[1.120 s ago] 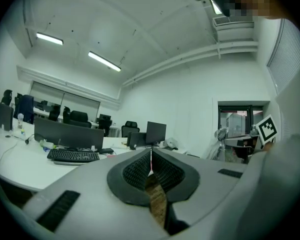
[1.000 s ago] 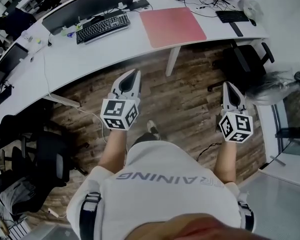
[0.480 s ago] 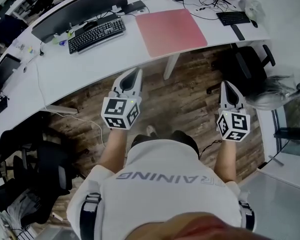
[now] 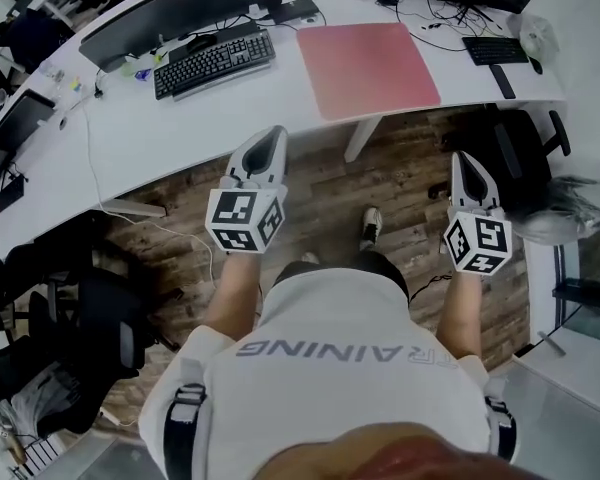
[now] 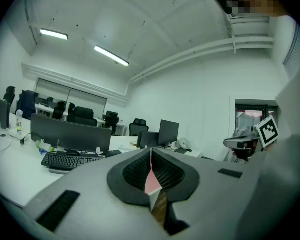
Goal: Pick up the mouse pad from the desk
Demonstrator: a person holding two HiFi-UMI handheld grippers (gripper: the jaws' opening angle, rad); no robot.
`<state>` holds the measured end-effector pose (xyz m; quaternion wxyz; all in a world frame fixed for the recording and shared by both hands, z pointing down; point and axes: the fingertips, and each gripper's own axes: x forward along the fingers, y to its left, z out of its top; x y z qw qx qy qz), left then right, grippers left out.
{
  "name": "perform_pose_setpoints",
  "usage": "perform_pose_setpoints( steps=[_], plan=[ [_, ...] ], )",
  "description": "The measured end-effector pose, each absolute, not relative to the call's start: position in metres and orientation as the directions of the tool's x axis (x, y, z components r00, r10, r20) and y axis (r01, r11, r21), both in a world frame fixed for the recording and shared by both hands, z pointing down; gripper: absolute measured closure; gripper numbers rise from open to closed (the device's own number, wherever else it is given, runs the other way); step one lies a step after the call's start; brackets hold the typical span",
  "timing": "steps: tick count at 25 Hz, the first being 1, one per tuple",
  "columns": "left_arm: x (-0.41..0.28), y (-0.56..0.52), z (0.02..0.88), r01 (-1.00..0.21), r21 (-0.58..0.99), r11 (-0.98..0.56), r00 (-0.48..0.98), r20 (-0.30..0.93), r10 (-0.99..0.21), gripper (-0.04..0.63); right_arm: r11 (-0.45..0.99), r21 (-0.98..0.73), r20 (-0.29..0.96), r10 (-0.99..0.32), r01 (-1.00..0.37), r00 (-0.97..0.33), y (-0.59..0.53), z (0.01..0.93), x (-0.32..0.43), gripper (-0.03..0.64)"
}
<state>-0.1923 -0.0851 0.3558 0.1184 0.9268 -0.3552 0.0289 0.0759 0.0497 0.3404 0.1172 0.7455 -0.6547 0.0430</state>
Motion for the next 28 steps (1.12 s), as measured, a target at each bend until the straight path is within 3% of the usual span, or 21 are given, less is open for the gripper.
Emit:
perform_pose_setpoints(
  steps=[9,28],
  plan=[
    [-0.163,-0.137,0.357,-0.73,0.147,-0.667,0.683,0.154,-0.714,0.561,-0.04,0.071,0.196,-0.979,-0.997,0.053,-0.035,0.352,0.124,0.592],
    [-0.003,-0.277,0.361,-0.87,0.125,-0.477,0.493,0.211,-0.844,0.561,0.15,-0.013,0.231,-0.962,-0.989,-0.149,-0.238,0.374,0.318,0.592]
  ],
)
